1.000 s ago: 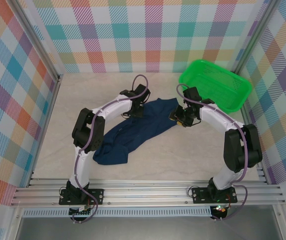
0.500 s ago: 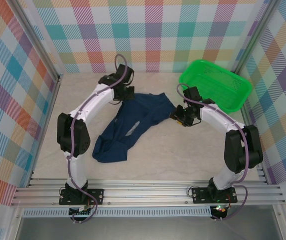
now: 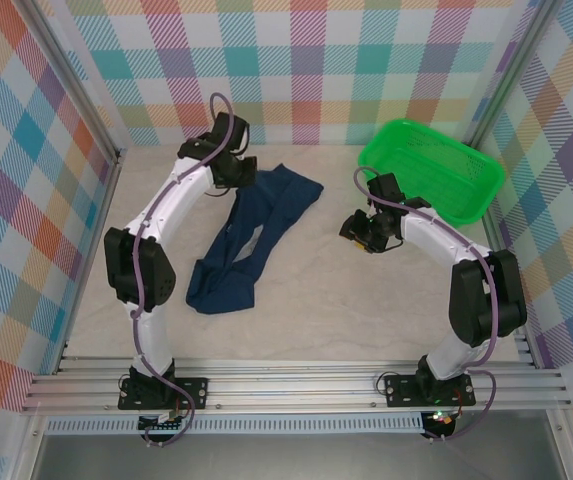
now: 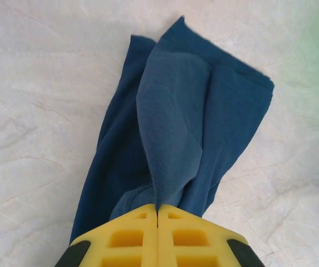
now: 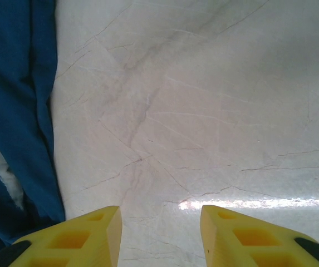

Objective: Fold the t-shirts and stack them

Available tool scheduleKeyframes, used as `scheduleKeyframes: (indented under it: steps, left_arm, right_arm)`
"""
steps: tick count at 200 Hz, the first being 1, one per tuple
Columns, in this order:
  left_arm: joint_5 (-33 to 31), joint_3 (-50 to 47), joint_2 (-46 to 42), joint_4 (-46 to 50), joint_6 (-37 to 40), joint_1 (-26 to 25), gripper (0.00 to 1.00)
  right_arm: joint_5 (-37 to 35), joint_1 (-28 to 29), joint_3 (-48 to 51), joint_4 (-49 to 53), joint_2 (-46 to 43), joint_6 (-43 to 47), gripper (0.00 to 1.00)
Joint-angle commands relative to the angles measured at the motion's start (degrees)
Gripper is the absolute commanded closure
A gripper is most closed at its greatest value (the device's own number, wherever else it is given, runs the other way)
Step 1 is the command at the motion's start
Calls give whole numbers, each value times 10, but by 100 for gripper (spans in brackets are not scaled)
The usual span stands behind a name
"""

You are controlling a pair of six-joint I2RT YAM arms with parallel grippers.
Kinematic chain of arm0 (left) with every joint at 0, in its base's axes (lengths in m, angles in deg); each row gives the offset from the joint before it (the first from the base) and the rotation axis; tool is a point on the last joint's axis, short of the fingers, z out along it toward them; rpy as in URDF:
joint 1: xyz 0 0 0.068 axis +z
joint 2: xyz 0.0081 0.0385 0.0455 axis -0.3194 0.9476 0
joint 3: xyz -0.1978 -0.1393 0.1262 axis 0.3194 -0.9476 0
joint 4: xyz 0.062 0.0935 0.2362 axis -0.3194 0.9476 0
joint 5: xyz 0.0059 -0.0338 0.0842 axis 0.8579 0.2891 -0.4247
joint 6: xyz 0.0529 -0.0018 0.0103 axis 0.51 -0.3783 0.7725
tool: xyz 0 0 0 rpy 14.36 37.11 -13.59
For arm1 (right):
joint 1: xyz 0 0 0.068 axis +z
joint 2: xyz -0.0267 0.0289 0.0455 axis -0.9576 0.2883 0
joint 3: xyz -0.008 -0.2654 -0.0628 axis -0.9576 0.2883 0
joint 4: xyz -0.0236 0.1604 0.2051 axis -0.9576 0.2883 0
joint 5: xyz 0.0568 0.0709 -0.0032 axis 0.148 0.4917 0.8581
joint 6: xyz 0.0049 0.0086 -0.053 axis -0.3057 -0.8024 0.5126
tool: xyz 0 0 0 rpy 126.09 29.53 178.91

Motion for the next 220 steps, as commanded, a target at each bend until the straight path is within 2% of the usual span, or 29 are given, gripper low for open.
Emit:
scheduleKeyframes:
  steps: [1, 34, 67, 102, 115, 135, 147, 162, 173, 188, 202, 220]
  left_arm:
    - [-26, 90, 22, -14, 1, 0, 100]
    - [-27, 289, 84, -36, 38, 0, 100]
    - [14, 434, 134, -139, 63, 0, 100]
    - [104, 462, 99, -283, 52, -17, 100]
    - [138, 462, 72, -275, 66, -32, 100]
    - [183, 446, 21, -203, 100, -69, 100]
    - [211, 402, -21, -146, 141, -104, 100]
    - [186, 284, -91, -50, 208, -171, 100]
    - [112, 123, -174, -17, 226, -215, 100]
    - [35, -158, -313, -53, 194, -253, 100]
    - [-89, -372, -430, -75, 117, -279, 100]
    - [-265, -543, -525, -23, 19, -276, 100]
  right_arm:
    - [8, -3, -27, -6, -12, 9, 58]
    - [8, -4, -43, -3, -24, 10, 58]
    - [10, -12, -44, -3, -43, 12, 58]
    - [8, -30, -35, -1, -74, 16, 58]
    - [2, -39, -28, -3, -88, 12, 58]
    - [-15, -47, -15, -15, -114, 5, 57]
    - [-29, -47, -11, -17, -126, 4, 57]
    - [-51, -47, -9, -11, -136, 3, 57]
    - [-68, -47, -9, 0, -141, 3, 57]
    - [-88, -47, -3, 11, -148, 2, 57]
    - [-92, -47, 13, 9, -155, -1, 57]
    - [-78, -48, 32, 7, -151, -5, 57]
